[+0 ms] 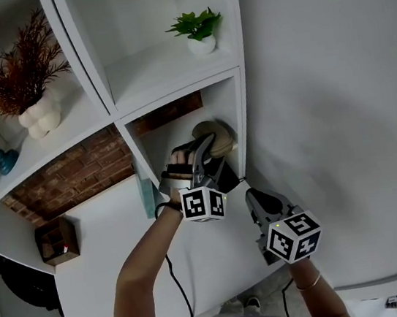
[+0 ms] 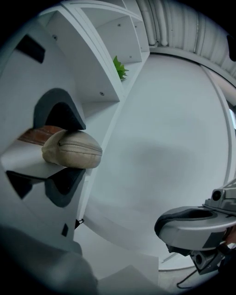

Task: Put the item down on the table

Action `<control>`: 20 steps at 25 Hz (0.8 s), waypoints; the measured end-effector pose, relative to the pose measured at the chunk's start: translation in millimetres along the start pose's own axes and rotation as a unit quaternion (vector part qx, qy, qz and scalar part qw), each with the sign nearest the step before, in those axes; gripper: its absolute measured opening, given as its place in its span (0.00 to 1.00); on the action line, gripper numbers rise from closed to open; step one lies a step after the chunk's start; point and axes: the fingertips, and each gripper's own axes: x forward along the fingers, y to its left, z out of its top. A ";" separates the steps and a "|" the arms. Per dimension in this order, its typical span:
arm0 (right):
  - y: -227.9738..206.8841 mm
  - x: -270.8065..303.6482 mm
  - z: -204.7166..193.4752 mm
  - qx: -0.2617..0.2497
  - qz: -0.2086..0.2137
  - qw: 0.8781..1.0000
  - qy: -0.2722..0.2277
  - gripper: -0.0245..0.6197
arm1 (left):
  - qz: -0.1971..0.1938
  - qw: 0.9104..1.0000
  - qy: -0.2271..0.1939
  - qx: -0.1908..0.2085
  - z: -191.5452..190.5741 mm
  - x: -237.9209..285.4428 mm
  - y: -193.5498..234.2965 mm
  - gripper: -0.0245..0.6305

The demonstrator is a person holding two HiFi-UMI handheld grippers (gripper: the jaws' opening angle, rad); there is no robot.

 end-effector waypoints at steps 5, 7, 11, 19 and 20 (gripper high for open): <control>-0.1 0.1 0.3 -0.001 -0.001 1.000 0.001 0.04 | -0.018 0.999 0.019 -0.027 -9.8 5.5 -8.6 0.44; -1.0 -0.1 0.0 -0.002 -0.003 1.000 0.002 0.04 | -0.030 0.998 0.029 -0.044 -14.5 9.1 -12.4 0.45; -3.4 -1.2 -0.8 -0.003 -0.005 1.000 0.004 0.04 | -0.045 0.995 0.047 -0.081 -24.4 14.4 -19.5 0.45; -13.9 -3.4 0.0 -0.002 -0.012 1.000 0.006 0.04 | -0.056 0.988 0.056 -0.134 -27.4 22.9 -25.1 0.45; -14.4 -3.5 0.1 -0.002 -0.013 1.000 0.006 0.04 | -0.056 0.987 0.056 -0.139 -27.1 23.7 -24.7 0.45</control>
